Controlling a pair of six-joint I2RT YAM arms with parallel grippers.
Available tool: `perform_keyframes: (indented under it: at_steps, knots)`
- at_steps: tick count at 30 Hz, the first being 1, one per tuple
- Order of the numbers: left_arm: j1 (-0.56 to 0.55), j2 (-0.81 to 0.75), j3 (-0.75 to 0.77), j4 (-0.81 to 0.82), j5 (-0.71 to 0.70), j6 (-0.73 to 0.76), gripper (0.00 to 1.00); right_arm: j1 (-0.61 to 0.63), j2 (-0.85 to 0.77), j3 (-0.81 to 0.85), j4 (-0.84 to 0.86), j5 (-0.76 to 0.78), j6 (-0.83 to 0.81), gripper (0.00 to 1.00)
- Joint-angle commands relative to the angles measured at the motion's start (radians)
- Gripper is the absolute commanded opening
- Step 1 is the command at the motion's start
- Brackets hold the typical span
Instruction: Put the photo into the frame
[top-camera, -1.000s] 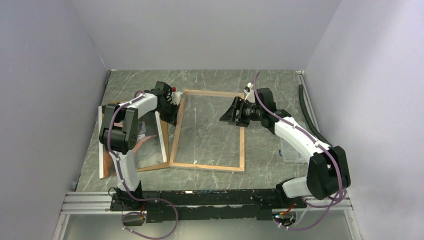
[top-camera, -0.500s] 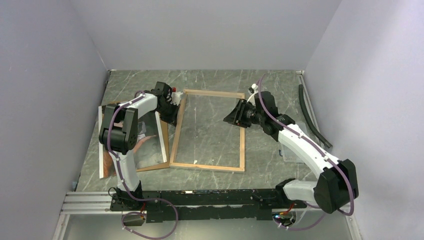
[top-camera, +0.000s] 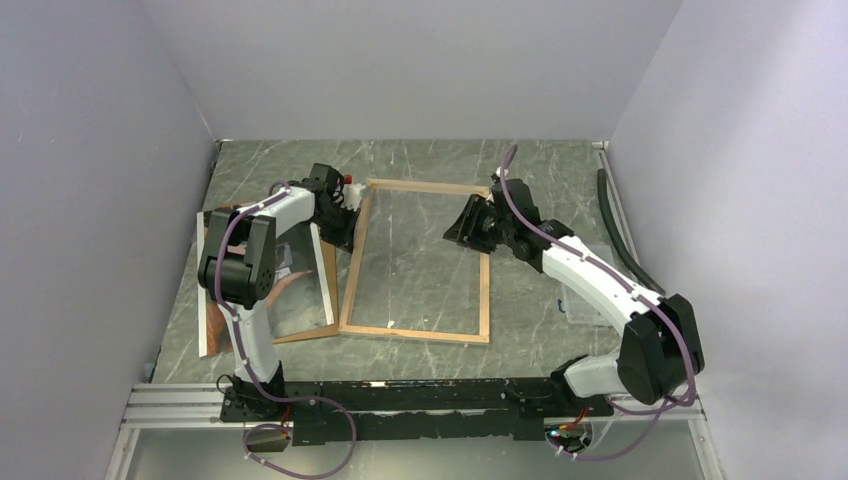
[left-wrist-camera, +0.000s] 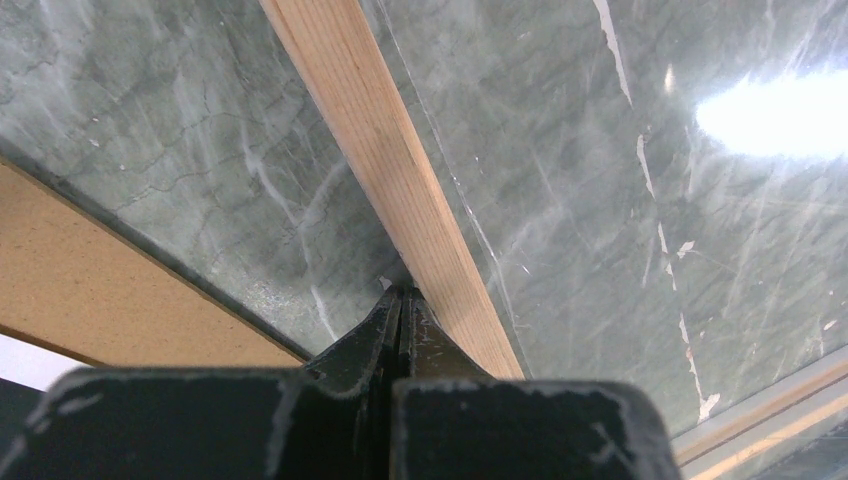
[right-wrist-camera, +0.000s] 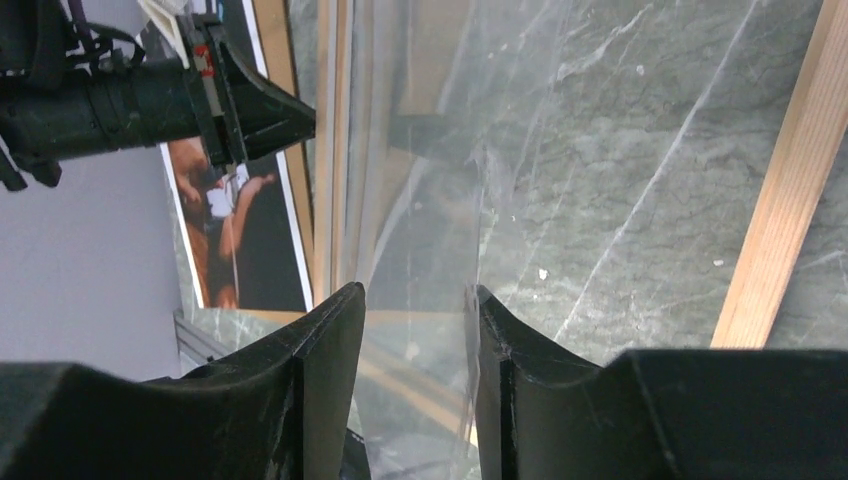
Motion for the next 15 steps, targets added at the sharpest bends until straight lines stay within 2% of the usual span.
perform_keyframes:
  at_steps: [1, 7, 9, 12, 15]
  knots:
    - [-0.008, -0.014, -0.015, -0.027, 0.042, 0.004, 0.03, 0.019, 0.051, 0.05, 0.1, 0.044, 0.043, 0.46]
    - [-0.009, -0.005, -0.023, -0.02, 0.041, 0.009, 0.03, 0.036, 0.098, 0.063, 0.123, 0.045, 0.057, 0.39]
    - [-0.01, -0.003, -0.025, -0.019, 0.041, 0.009, 0.03, 0.037, 0.085, 0.058, 0.125, 0.065, 0.061, 0.26]
    - [-0.009, -0.003, -0.025, -0.016, 0.043, 0.007, 0.03, 0.038, 0.055, 0.053, 0.128, 0.096, 0.052, 0.0]
    - [-0.007, -0.006, -0.022, -0.019, 0.045, 0.004, 0.03, 0.038, 0.028, 0.075, 0.116, 0.091, 0.027, 0.0]
